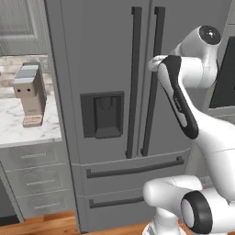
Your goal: Retrieve the sausage and cheese from the fridge and place them on the cutting board on the counter.
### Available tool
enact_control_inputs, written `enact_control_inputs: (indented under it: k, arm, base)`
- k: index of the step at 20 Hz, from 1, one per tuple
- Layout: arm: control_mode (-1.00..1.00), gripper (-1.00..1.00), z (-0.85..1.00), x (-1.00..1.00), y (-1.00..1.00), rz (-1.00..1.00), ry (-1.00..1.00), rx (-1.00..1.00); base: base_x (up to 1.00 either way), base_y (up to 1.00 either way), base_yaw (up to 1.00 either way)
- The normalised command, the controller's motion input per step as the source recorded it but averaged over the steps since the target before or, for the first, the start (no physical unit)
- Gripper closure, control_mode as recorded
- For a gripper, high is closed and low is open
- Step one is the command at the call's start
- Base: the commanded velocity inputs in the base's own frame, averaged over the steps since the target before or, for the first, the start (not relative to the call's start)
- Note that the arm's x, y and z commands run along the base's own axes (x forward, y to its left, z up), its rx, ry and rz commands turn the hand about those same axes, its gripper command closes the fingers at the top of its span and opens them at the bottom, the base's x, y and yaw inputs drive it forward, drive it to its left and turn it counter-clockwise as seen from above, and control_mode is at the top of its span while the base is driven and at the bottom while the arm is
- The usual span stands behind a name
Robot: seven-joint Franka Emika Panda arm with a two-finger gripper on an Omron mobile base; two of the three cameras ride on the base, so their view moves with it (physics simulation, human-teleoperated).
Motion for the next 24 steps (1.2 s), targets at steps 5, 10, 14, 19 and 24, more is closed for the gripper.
enact_control_inputs:
  k: [5,10,14,19,24]
  arm:
    - [-1.0,-1.0,0.07,0.27,-0.02,-0.08,-0.23,0.01]
    - [-1.0,-1.0,-0.12,0.18,0.0,-0.05,-0.21,0.04]
    - [-1.0,-1.0,0.0,0.55,0.0,-0.02,0.01,0.0]
    - [-1.0,-1.0,0.0,0.92,0.01,0.0,0.11,0.0]
    - [-1.0,-1.0,-0.01,1.0,0.06,0.05,0.15,0.0]
  base:
    - [0.0,0.0,0.0]
    - [0.0,0.0,0.0]
    - [0.0,0.0,0.0]
    - [0.0,0.0,0.0]
    - [0.0,0.0,0.0]
